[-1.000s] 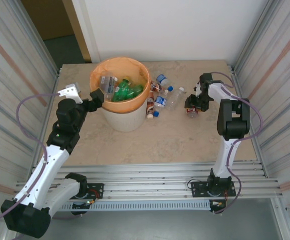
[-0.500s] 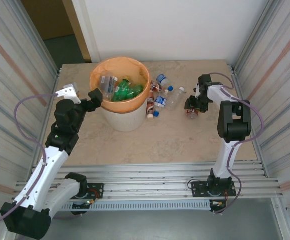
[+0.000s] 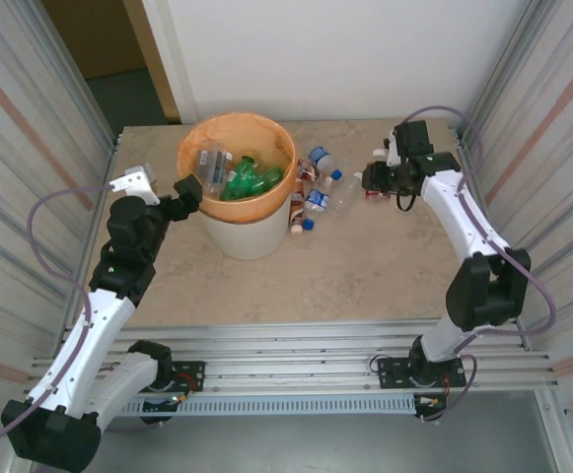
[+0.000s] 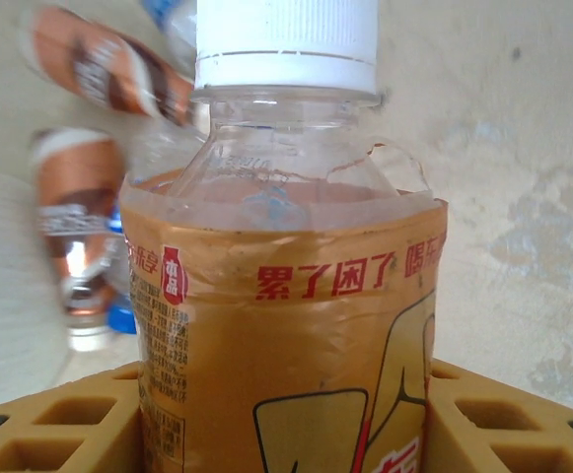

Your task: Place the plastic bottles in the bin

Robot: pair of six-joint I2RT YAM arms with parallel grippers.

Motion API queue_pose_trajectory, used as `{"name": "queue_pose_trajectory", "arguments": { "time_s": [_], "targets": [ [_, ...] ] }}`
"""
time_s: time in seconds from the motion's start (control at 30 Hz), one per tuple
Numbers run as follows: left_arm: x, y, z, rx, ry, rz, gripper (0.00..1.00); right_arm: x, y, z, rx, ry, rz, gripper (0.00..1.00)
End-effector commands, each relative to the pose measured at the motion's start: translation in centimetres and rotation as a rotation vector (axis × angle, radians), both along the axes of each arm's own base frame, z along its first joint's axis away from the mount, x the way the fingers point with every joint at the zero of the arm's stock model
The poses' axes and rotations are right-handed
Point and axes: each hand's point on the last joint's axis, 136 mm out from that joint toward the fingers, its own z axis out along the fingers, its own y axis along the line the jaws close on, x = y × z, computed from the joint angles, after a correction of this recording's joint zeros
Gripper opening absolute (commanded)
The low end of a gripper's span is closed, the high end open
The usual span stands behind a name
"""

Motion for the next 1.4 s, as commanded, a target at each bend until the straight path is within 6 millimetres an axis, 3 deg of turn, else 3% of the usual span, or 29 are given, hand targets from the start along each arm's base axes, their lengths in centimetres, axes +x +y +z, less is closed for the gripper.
{"name": "queue_pose_trajectory", "arguments": {
  "time_s": [0.0,0.13,0.27,0.43,0.67,0.93,1.37],
  "targets": [
    [-0.3,0.6,0.7,-0.009,-0.026,0.023,0.99,-1.0,2.0,5.9,0.036,-0.126,0.031,0.44],
    [-0.2,0.4,0.6,-0.015,-0.024,0.015,0.99,-1.8,5.2,11.3,0.067,-0.256,0.117,0.43],
    [-0.2,0.4,0.5,-0.018,-0.021,0.013,0.99,-2.5,8.6,15.3,0.113,-0.35,0.21,0.44],
    [-0.1,0.3,0.5,-0.025,-0.021,0.008,0.99,-2.9,13.1,18.6,0.202,-0.427,0.314,0.43],
    [-0.1,0.1,0.5,-0.028,-0.021,0.001,0.99,-2.8,19.6,21.6,0.433,-0.461,0.409,0.43],
    [0.0,0.1,0.8,-0.02,-0.027,0.0,0.99,-1.5,24.9,20.5,0.45,-0.427,0.413,0.43],
    [0.4,-0.1,0.7,-0.012,-0.022,-0.01,0.99,0.4,30.8,15.7,0.469,-0.324,0.381,0.44]
  ]
}}
